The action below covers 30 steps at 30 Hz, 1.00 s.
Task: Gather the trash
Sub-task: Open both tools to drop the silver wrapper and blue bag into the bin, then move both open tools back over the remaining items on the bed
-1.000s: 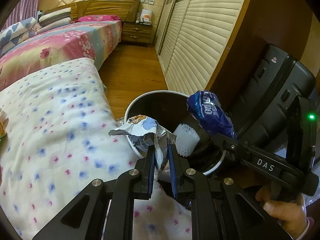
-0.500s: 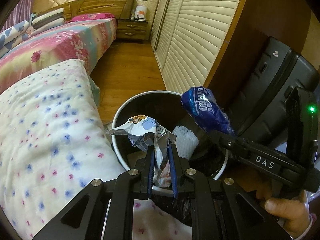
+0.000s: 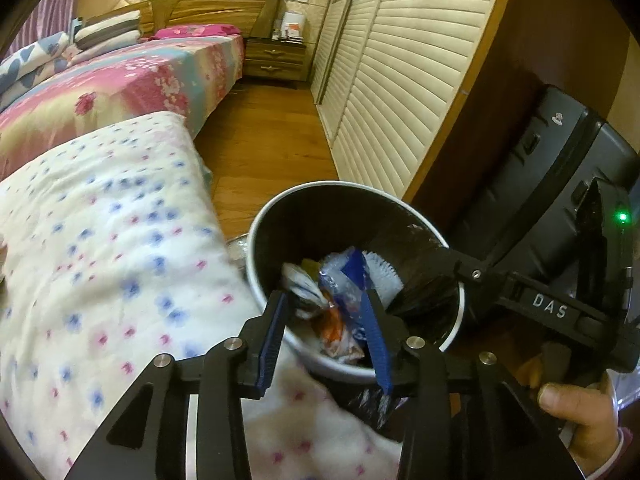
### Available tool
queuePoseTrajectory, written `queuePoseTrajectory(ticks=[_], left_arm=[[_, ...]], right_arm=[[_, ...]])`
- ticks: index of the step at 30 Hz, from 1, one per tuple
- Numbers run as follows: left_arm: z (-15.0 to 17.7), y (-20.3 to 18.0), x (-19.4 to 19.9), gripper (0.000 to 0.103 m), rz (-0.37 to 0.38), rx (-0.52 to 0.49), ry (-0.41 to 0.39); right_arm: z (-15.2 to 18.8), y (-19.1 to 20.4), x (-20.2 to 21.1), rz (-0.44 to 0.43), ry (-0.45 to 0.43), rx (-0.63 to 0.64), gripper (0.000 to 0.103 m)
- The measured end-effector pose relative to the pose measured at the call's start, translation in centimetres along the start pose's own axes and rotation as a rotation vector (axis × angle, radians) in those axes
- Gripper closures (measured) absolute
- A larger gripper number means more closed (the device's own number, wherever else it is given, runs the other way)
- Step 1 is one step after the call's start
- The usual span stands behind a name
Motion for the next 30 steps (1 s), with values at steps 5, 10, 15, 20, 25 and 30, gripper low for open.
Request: queuePoseTrajectory(ticks=[5, 10, 15, 20, 25, 30], left_arm=[[1.4, 1.5, 2.1, 0.054, -0.039, 0.042, -0.016], [2.7, 3.3, 4.1, 0.047, -0.08, 0.106, -0.03], [4.1, 5.3, 6.3, 0.045, -0.127, 0.156, -0.048], [5.2, 7.4, 8.7, 0.044, -0.168, 0.208, -0.072], [6.4, 9.4, 11.0, 0.042, -0.208, 0.252, -0.09], [7.4, 11.5, 13.1, 0.041, -0.252, 0.3, -0.104]], right_arm=[[0.4, 1.3, 0.2, -0.007, -0.003, 0.03, 0.036], [1.2, 3.5, 0.0, -0.037, 0.014, 0.069, 0.025], [2.3, 6.2, -0.5, -0.082, 0.043, 0.103, 0.02], [3.2, 8.7, -1.0, -0.118, 0.063, 0.142, 0.019], [3.9, 11.0, -1.5, -0.145, 0.079, 0.177, 0.019], [4.8, 12.9, -2.1, -0.172, 0.1, 0.208, 0.019]])
Point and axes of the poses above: each gripper's, at about its wrist camera, not at the fingertips, and x roughly against the way its jaws point, y to its left, z to its underside, the point moved 1 cm from there along -x, roughly the way its jaws point, and after that the axes turned 1 degree about -y, right-handed, at the moved point
